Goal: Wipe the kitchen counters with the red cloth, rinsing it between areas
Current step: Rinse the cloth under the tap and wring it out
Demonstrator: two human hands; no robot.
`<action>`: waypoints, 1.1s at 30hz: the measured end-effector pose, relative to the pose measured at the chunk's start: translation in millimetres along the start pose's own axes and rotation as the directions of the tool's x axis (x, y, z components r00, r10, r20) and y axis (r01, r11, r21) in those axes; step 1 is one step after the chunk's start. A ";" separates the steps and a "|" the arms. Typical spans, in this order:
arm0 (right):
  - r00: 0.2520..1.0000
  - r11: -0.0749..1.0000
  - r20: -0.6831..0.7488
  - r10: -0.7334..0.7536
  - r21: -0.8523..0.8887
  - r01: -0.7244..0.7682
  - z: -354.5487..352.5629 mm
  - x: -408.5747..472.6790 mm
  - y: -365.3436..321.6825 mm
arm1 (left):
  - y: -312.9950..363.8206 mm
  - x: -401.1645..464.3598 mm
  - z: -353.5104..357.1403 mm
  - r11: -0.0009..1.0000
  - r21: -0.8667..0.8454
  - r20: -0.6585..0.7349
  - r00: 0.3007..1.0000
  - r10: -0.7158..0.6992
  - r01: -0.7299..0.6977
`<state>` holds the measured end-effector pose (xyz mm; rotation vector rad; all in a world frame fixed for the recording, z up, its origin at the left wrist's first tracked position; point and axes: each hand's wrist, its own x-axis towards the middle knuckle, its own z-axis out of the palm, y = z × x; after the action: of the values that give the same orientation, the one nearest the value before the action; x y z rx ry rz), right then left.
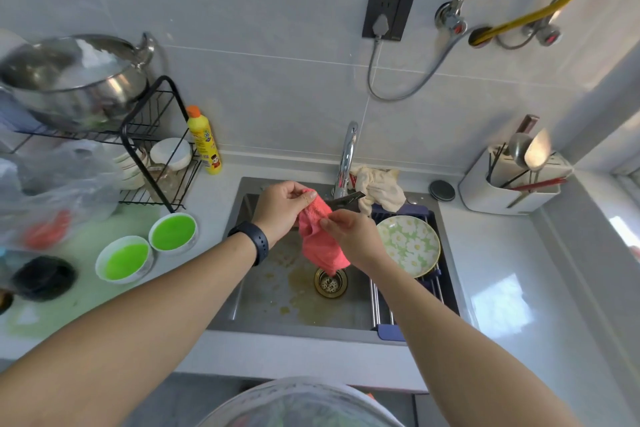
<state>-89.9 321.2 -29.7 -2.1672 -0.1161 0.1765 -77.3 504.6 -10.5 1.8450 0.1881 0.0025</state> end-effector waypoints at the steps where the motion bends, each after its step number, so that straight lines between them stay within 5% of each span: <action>1: 0.999 0.999 -0.020 -0.030 -0.020 0.029 -2.8 -0.9 -2.9 | 0.7 0.9 -0.6 1.000 -0.019 -0.010 1.000 -0.010 0.010; 9: 0.998 0.970 -0.051 0.031 0.243 -0.018 -12.8 0.3 -13.1 | 12.5 -3.7 5.5 0.904 -0.391 0.117 0.984 -0.136 0.172; 12: 0.989 0.995 0.117 -0.095 -0.006 0.096 -22.4 -2.3 -18.1 | 16.5 -2.4 -0.6 0.986 -0.164 0.129 0.991 -0.021 0.042; 14: 0.983 0.977 0.061 -0.175 -0.115 0.181 -27.5 2.6 -16.7 | 24.7 -3.9 -2.9 0.999 -0.003 0.211 0.977 0.041 -0.041; 16: 0.980 0.970 -0.005 -0.198 -0.143 0.195 -35.1 7.8 -17.8 | 34.6 -4.7 -4.1 0.980 0.144 0.295 0.951 0.091 -0.139; 21: 0.967 0.937 0.130 -0.219 -0.247 0.245 -36.7 10.4 -18.3 | 44.1 2.1 -1.7 0.902 0.301 0.369 0.910 0.189 -0.310; 24: 0.992 0.985 0.062 -0.106 -0.133 0.114 -36.2 7.6 -14.2 | 38.0 5.5 -0.9 0.897 0.306 0.316 0.923 0.220 -0.319; 27: 0.991 0.991 0.020 -0.129 -0.023 0.129 -36.9 3.3 -12.2 | 22.7 0.7 -1.4 0.974 0.152 0.396 0.913 0.094 -0.167; 33: 1.000 0.987 0.013 -0.025 0.160 0.022 -42.8 0.2 1.3 | 8.8 3.9 6.5 0.962 0.259 0.401 0.916 -0.024 -0.088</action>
<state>-82.4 285.8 -6.8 -2.0043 -0.1317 0.1826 -71.7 496.6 -4.3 2.0785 -0.1389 -0.3955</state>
